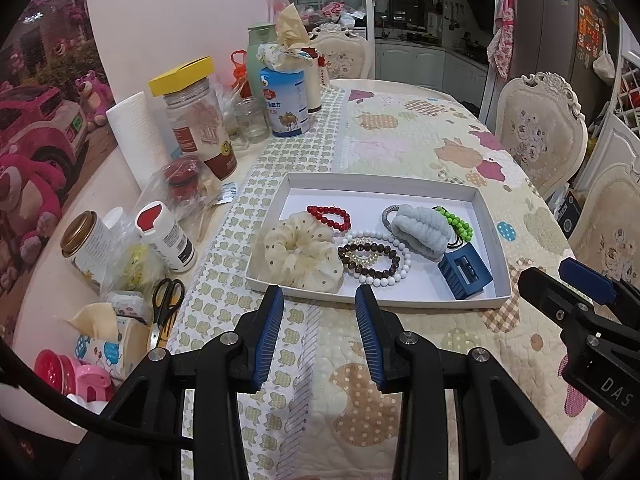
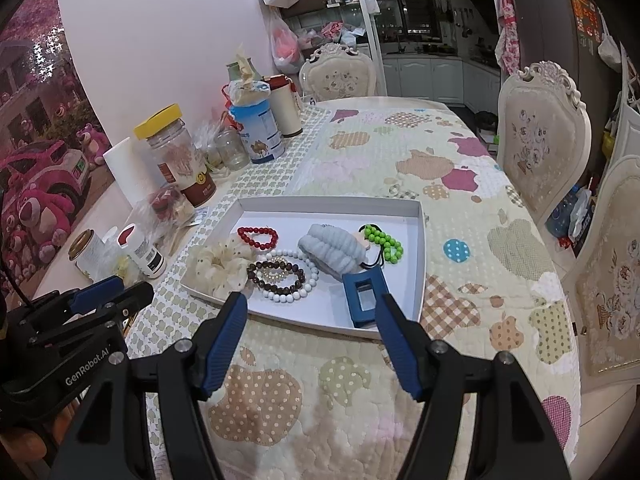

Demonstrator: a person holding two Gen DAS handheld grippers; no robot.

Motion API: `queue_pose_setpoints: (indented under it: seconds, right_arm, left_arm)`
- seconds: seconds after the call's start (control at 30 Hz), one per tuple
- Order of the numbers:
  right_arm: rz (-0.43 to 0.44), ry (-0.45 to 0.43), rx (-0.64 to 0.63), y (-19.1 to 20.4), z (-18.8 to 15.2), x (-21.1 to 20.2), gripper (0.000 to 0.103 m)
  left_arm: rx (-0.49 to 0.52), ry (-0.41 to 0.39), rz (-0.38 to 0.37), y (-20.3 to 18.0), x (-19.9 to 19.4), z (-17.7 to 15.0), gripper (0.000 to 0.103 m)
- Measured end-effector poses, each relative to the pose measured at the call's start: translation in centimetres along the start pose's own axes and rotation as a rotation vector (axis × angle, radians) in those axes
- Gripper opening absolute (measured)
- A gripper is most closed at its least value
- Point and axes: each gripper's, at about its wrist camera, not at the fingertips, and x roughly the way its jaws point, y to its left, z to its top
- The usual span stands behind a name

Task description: Organize jewelry

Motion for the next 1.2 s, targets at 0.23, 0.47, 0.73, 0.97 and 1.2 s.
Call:
queue_pose_setpoints:
  seconds: [0.23,0.47,0.73,0.97,1.2]
  right_arm:
    - [0.001,0.002,-0.002,0.0,0.0,0.0,0.07]
    - [0.005,0.014,-0.004,-0.1,-0.2,0.4,0.07]
    - [0.004,0.015,-0.005,0.0,-0.2,0.5,0.07]
    - [0.004,0.016,-0.005,0.0,-0.1,0.7,0.07]
    - [0.004,0.025,-0.008,-0.1,0.0,1.0,0.07]
  left_arm:
    - [-0.001,-0.001,0.0,0.0,0.0,0.0,0.027]
    - [-0.003,0.002,0.002,-0.2,0.0,0.0,0.027]
    - [-0.002,0.004,0.0,-0.2,0.1,0.0,0.027]
    - [-0.002,0.006,0.001,-0.3,0.3,0.1,0.027]
    - [-0.002,0.007,-0.002,-0.4,0.4,0.2,0.027]
